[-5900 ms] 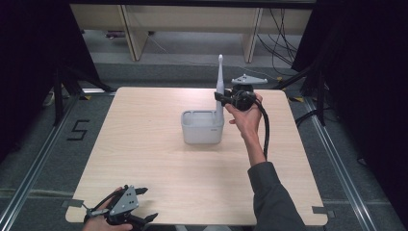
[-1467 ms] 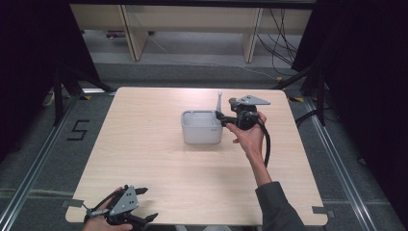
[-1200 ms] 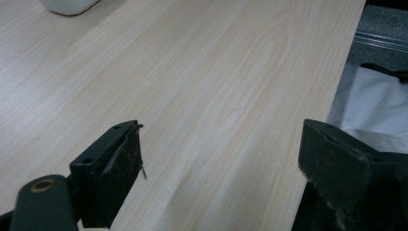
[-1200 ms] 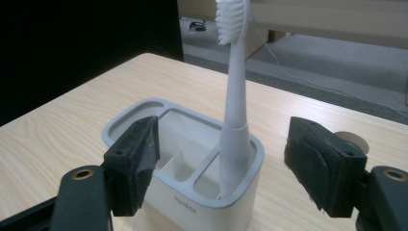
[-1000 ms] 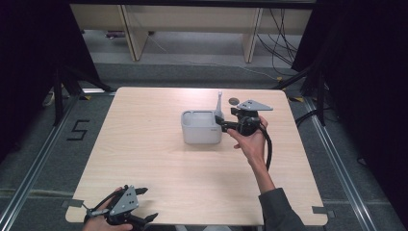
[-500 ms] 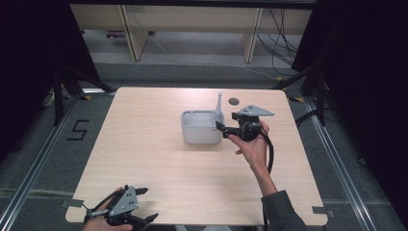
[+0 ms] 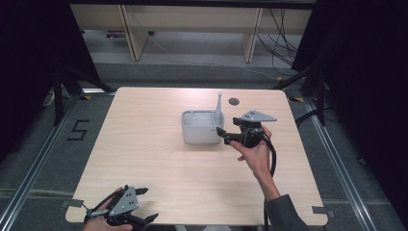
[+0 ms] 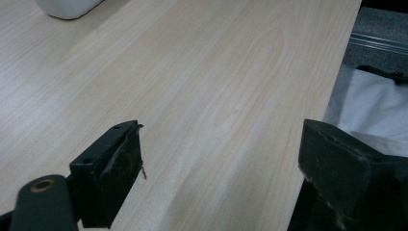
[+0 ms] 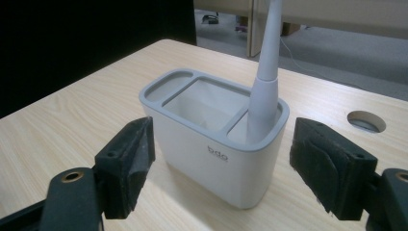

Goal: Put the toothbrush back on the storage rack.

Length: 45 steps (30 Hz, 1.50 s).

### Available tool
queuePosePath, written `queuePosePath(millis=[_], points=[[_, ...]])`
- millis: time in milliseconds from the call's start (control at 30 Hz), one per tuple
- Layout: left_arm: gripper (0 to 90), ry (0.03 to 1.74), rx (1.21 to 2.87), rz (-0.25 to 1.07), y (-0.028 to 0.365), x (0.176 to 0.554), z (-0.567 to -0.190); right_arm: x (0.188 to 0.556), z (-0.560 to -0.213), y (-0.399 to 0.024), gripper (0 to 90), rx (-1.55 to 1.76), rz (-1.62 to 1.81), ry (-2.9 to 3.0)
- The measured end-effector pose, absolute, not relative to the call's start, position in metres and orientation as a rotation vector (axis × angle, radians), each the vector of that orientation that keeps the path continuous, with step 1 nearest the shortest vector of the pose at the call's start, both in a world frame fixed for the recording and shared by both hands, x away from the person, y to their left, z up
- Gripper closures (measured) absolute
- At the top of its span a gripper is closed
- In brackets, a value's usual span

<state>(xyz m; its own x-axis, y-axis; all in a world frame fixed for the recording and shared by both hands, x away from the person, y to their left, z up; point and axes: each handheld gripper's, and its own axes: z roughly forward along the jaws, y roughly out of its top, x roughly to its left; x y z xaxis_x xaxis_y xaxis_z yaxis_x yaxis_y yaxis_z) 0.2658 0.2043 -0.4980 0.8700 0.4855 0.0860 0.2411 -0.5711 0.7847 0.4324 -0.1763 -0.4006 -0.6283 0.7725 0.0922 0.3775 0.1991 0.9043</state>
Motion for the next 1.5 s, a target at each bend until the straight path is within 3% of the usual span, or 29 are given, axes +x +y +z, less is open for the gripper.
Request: queuePosePath(millis=[1500], points=[[14.7,0.525,2.191,0.387,0.204,0.266,-0.498,0.384,-0.432,-0.179,23.9,1.049,1.364,2.212]])
